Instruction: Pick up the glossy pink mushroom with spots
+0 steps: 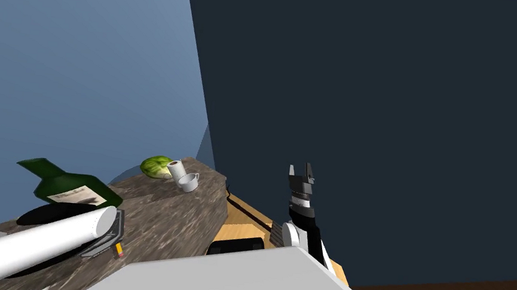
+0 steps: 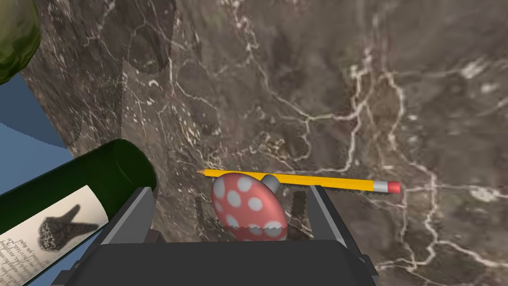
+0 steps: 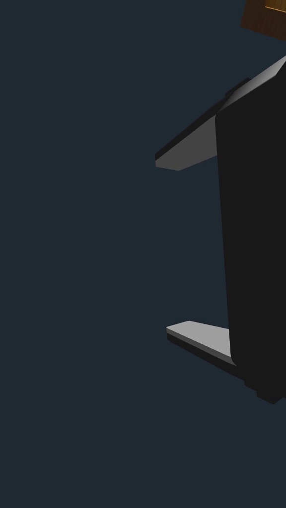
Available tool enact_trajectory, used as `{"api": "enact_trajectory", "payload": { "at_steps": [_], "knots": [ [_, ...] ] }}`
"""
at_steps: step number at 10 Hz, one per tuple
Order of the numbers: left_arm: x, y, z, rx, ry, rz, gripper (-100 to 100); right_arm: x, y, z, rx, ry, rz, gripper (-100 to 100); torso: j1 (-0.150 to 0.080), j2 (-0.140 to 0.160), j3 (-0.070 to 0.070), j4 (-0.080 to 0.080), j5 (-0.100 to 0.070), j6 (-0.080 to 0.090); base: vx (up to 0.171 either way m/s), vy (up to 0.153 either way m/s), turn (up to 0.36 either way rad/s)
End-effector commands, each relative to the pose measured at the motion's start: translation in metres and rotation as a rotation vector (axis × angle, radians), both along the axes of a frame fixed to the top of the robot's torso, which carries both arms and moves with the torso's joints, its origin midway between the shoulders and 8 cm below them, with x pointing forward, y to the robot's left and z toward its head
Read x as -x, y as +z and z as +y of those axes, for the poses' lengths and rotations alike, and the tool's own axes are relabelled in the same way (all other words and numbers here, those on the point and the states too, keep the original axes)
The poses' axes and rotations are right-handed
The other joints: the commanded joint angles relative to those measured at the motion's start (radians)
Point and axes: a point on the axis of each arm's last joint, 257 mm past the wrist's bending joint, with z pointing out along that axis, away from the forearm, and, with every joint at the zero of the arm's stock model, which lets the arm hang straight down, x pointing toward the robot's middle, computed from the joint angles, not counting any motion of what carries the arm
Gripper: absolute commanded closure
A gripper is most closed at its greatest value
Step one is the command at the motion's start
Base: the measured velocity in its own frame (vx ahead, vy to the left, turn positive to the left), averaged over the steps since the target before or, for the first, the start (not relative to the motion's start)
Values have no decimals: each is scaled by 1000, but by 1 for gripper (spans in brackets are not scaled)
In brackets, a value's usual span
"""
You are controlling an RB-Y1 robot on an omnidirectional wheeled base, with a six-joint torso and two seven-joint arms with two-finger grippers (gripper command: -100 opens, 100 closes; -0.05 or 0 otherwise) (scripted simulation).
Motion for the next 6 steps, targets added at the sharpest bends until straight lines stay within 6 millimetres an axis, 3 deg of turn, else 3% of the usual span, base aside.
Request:
{"api": "enact_trajectory", "payload": {
  "at_steps": [1,6],
  "knots": [
    [-4,-4,5,0,8,0,-100,0,0,0,0,0,0,0,0,0,0,0,0,0,-43,-3,-49],
    [-16,-13,18,-2,32,0,-100,0,0,0,0,0,0,0,0,-1,0,0,0,0,-39,-1,-51]
  ]
}}
